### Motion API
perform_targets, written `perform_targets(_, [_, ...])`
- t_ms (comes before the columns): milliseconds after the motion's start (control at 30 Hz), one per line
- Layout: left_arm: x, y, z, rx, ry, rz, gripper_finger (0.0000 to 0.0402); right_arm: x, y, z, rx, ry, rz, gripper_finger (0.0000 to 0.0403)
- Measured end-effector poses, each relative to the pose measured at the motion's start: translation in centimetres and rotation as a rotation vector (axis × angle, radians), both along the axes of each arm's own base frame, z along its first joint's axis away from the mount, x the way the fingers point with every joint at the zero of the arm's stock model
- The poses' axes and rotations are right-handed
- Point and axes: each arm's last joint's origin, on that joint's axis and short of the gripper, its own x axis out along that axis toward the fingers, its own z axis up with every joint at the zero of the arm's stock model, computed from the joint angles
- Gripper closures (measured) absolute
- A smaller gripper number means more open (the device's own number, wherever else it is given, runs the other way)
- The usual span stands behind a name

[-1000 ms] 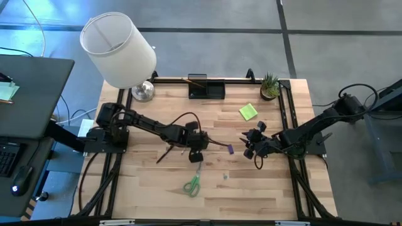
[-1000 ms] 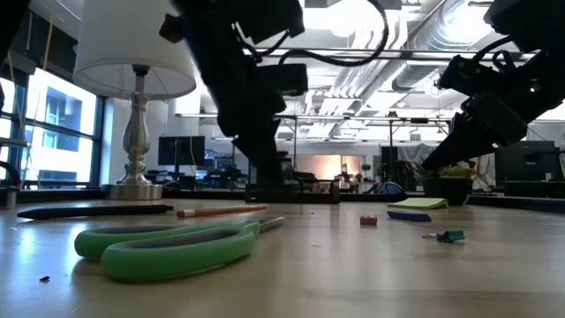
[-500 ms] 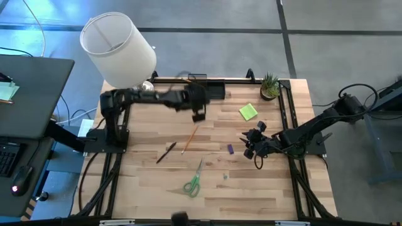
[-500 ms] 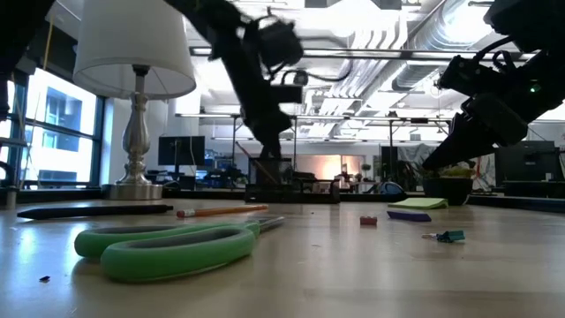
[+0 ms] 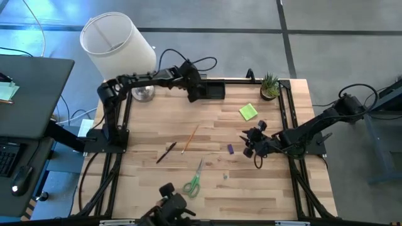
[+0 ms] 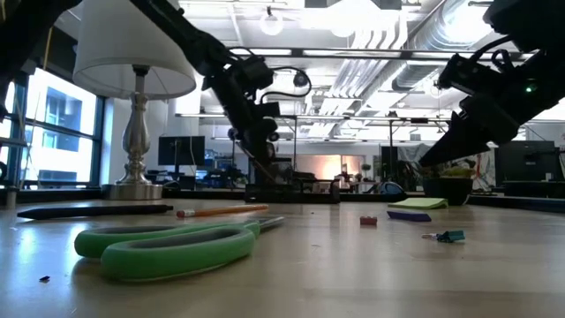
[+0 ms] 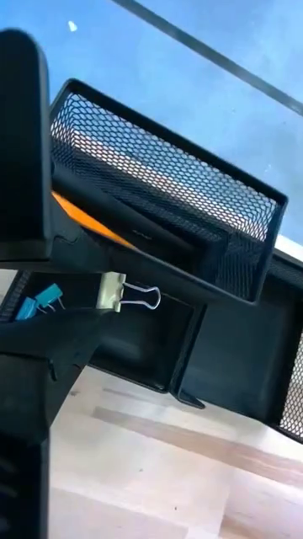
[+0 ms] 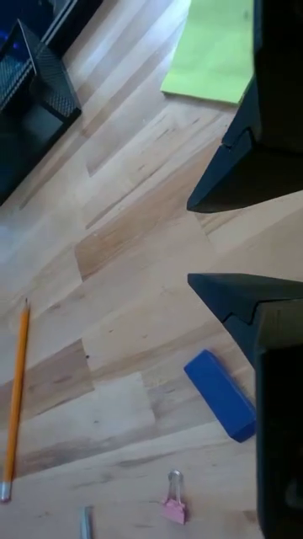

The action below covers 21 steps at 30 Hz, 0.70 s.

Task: Pick and place office supplies into organizer
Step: Put the yellow binder clip into the black desk organizer, then put the blue eraser into the black desk organizer

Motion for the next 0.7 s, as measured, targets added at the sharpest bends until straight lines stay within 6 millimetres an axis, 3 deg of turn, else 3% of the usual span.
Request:
perform_targets(333, [0.2, -0.4, -0.1, -0.048, -0.024, 0.005, 0.0333, 0.3, -1.0, 0.0, 0.022, 0.001, -0.043, 0.0284])
perform_targets(567, [0.2, -0.4, -0.1, -0.077, -0.041, 0.032, 0.0215, 0.8, -1.3, 0.4, 0.049, -0.067, -0.065, 0.0284])
perform_targets(700, [0.2, -0.4, 0.0, -0.093, -0.073, 0.073, 0.0159, 1.0, -1.5, 0.5, 0.158, -0.114, -0.099, 0.0284])
